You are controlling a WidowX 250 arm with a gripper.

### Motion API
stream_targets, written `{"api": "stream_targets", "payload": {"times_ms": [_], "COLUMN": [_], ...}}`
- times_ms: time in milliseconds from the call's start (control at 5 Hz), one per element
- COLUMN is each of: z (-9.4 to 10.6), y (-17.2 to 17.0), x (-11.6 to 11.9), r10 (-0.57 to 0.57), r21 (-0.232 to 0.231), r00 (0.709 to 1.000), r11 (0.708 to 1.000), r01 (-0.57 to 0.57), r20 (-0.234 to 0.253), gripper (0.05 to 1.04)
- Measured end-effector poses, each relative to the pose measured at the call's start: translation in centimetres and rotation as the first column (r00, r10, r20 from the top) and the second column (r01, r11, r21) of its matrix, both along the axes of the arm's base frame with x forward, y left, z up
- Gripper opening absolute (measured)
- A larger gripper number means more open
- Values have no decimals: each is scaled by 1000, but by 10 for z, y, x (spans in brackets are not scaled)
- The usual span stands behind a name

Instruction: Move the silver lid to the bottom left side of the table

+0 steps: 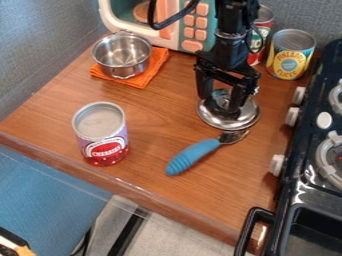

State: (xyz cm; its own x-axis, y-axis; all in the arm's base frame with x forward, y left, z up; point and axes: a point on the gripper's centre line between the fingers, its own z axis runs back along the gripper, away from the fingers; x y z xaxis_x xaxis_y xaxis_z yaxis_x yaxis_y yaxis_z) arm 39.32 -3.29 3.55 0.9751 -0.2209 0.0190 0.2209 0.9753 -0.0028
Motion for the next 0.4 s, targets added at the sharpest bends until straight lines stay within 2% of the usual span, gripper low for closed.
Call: {"api": "stream_targets", "payload": {"times_ms": [200, 400], "z": [0, 0], "y": [0, -1], "x": [3, 4], "r10": [-2, -12], "r21": [1, 3], "r00": [1000, 1000], "r11": [1000, 1000], "r01": [2, 12], "r20": [2, 3], "gripper": [952, 670]}}
